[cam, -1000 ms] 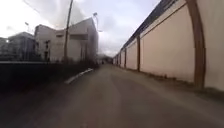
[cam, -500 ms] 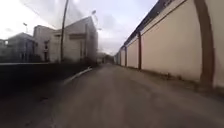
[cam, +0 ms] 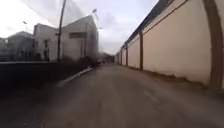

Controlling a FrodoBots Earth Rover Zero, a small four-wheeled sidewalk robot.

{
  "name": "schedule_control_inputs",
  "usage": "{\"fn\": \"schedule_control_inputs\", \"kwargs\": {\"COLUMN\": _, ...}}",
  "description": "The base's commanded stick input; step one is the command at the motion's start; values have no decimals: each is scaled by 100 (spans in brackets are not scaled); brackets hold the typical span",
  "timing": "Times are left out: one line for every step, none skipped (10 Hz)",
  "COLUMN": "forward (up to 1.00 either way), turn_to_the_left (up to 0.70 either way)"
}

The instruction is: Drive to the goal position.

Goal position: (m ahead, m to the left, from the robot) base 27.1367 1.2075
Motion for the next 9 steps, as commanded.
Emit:
{"fn": "schedule_control_inputs", "kwargs": {"forward": 50, "turn_to_the_left": 0}}
{"fn": "schedule_control_inputs", "kwargs": {"forward": 50, "turn_to_the_left": 0}}
{"fn": "schedule_control_inputs", "kwargs": {"forward": 50, "turn_to_the_left": 0}}
{"fn": "schedule_control_inputs", "kwargs": {"forward": 50, "turn_to_the_left": 0}}
{"fn": "schedule_control_inputs", "kwargs": {"forward": 50, "turn_to_the_left": 0}}
{"fn": "schedule_control_inputs", "kwargs": {"forward": 50, "turn_to_the_left": 0}}
{"fn": "schedule_control_inputs", "kwargs": {"forward": 50, "turn_to_the_left": 0}}
{"fn": "schedule_control_inputs", "kwargs": {"forward": 50, "turn_to_the_left": 0}}
{"fn": "schedule_control_inputs", "kwargs": {"forward": 50, "turn_to_the_left": 0}}
